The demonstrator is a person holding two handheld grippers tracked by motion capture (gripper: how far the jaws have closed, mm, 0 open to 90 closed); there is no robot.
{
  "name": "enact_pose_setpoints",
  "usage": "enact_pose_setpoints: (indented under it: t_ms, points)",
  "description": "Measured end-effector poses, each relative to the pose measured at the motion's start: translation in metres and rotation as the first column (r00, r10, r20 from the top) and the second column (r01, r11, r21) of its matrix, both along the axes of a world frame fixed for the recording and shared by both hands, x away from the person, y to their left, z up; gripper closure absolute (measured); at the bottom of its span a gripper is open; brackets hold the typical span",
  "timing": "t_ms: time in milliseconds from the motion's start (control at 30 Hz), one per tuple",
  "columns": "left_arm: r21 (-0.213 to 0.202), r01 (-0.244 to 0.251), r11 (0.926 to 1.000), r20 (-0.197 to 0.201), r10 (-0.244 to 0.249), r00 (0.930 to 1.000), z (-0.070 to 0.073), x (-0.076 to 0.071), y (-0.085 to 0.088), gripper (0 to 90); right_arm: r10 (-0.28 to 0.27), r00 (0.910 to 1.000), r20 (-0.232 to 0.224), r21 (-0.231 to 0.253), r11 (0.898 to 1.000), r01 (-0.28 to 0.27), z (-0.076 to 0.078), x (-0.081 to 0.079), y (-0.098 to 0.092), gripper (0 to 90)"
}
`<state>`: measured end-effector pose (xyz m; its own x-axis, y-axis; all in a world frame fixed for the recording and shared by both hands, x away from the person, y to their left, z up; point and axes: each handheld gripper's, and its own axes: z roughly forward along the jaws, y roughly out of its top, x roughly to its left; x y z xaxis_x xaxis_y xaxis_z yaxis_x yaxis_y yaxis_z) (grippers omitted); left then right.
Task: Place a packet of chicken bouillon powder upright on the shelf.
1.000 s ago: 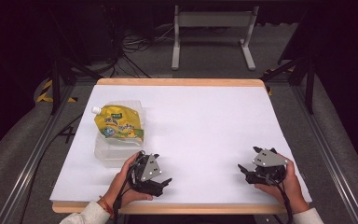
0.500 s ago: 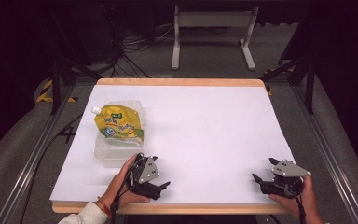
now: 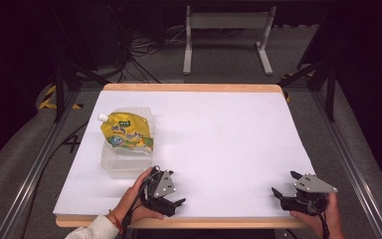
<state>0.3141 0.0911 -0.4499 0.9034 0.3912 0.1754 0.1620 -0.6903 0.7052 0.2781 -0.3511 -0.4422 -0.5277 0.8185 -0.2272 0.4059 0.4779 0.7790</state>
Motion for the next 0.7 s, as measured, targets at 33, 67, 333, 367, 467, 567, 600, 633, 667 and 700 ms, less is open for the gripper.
enact_pose_setpoints:
  t_ms: [33, 67, 333, 367, 467, 567, 600, 633, 667, 700]
  points:
    - [0.009, -0.007, 0.9999, 0.003, 0.007, 1.0000, -0.0005, -0.0010, 0.0003, 9.2, 0.002, 1.0000, 0.002, 0.005, 1.000, -0.002, 0.0006, 0.0004, 0.0008, 15.9]
    - [0.010, -0.004, 0.9999, 0.007, 0.004, 1.0000, -0.0002, -0.0012, 0.0005, 9.2, 0.002, 1.0000, 0.005, 0.005, 1.000, -0.002, 0.0012, 0.0006, 0.0015, 15.8]
    - [0.008, 0.012, 0.9999, 0.002, -0.012, 0.9999, 0.0009, -0.0008, -0.0016, 8.7, 0.000, 1.0000, 0.003, 0.001, 1.000, 0.000, 0.0007, -0.0009, 0.0029, 15.7]
    - [0.010, 0.012, 0.9999, -0.002, -0.012, 0.9999, 0.0007, -0.0009, -0.0020, 8.7, 0.001, 1.0000, 0.003, -0.003, 1.000, -0.001, 0.0003, -0.0008, 0.0029, 15.7]
    - [0.011, 0.013, 0.9999, -0.009, -0.013, 0.9999, 0.0003, -0.0009, -0.0029, 8.7, 0.002, 1.0000, 0.003, -0.002, 1.000, -0.002, -0.0001, -0.0010, 0.0030, 15.7]
    - [0.015, 0.016, 0.9998, -0.010, -0.016, 0.9998, -0.0001, -0.0009, -0.0037, 8.7, 0.004, 1.0000, 0.003, -0.001, 1.000, -0.004, -0.0001, -0.0016, 0.0032, 15.7]
    - [0.013, 0.017, 0.9998, -0.010, -0.017, 0.9998, 0.0002, -0.0010, -0.0038, 8.7, 0.003, 1.0000, 0.004, -0.003, 1.000, -0.003, -0.0001, -0.0017, 0.0033, 15.7]
    - [0.012, 0.018, 0.9998, -0.014, -0.018, 0.9998, 0.0004, -0.0010, -0.0038, 8.7, 0.002, 1.0000, 0.004, -0.003, 1.000, -0.002, -0.0001, -0.0018, 0.0033, 15.7]
    - [0.011, 0.017, 0.9998, -0.013, -0.016, 0.9998, 0.0005, -0.0011, -0.0039, 8.6, 0.003, 1.0000, 0.004, -0.002, 1.000, -0.003, 0.0000, -0.0018, 0.0032, 15.7]
    - [0.011, 0.018, 0.9998, -0.011, -0.018, 0.9998, 0.0006, -0.0010, -0.0040, 8.6, 0.002, 1.0000, 0.005, -0.002, 1.000, -0.002, 0.0001, -0.0018, 0.0031, 15.7]
